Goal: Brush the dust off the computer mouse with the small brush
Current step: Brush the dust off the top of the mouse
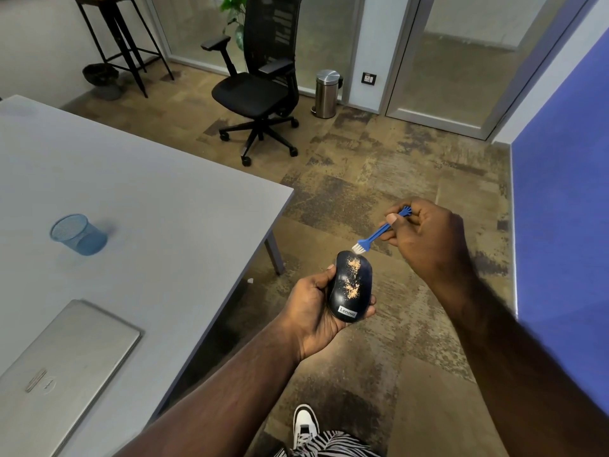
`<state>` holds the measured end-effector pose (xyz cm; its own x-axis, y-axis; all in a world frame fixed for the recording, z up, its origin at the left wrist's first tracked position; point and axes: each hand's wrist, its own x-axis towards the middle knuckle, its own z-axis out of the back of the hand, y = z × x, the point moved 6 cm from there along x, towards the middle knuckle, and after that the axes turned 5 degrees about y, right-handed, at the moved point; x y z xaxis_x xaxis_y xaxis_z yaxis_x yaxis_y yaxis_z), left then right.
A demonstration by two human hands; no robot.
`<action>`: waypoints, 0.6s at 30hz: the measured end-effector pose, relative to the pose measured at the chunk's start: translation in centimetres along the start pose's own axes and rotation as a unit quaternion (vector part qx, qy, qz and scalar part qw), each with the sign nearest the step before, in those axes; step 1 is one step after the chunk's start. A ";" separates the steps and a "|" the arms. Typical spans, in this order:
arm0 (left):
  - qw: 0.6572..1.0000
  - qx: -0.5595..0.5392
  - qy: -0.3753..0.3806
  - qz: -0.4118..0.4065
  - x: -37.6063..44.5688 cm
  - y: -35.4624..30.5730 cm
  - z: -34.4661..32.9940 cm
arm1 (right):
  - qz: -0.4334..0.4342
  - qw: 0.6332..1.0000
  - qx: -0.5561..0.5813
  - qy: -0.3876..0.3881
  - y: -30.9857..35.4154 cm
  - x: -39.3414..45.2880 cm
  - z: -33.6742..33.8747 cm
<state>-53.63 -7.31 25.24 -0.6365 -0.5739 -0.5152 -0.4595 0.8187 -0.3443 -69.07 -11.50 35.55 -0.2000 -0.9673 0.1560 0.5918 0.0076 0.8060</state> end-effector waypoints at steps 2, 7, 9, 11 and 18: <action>1.000 0.000 -0.001 0.002 0.0 0.1 0.0 | -0.003 1.000 -0.004 -0.017 -0.2 0.2 0.3; 1.000 -0.002 -0.001 -0.002 0.0 -0.1 -0.1 | -0.003 0.998 0.069 0.000 0.3 0.0 0.3; 1.000 -0.001 -0.002 -0.001 0.0 0.0 -0.1 | -0.009 1.000 0.026 0.002 -0.2 0.2 0.1; 1.000 -0.003 -0.003 0.002 -0.1 0.1 -0.1 | -0.015 1.000 -0.002 -0.013 -0.7 0.4 0.3; 1.000 -0.015 -0.006 -0.003 0.1 0.0 0.0 | 0.006 1.000 0.018 0.003 0.0 0.1 0.1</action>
<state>-53.62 -7.38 25.21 -0.6261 -0.5789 -0.5223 -0.4826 0.8139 -0.3235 -69.16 -11.57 35.63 -0.1881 -0.9685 0.1632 0.5657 0.0290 0.8241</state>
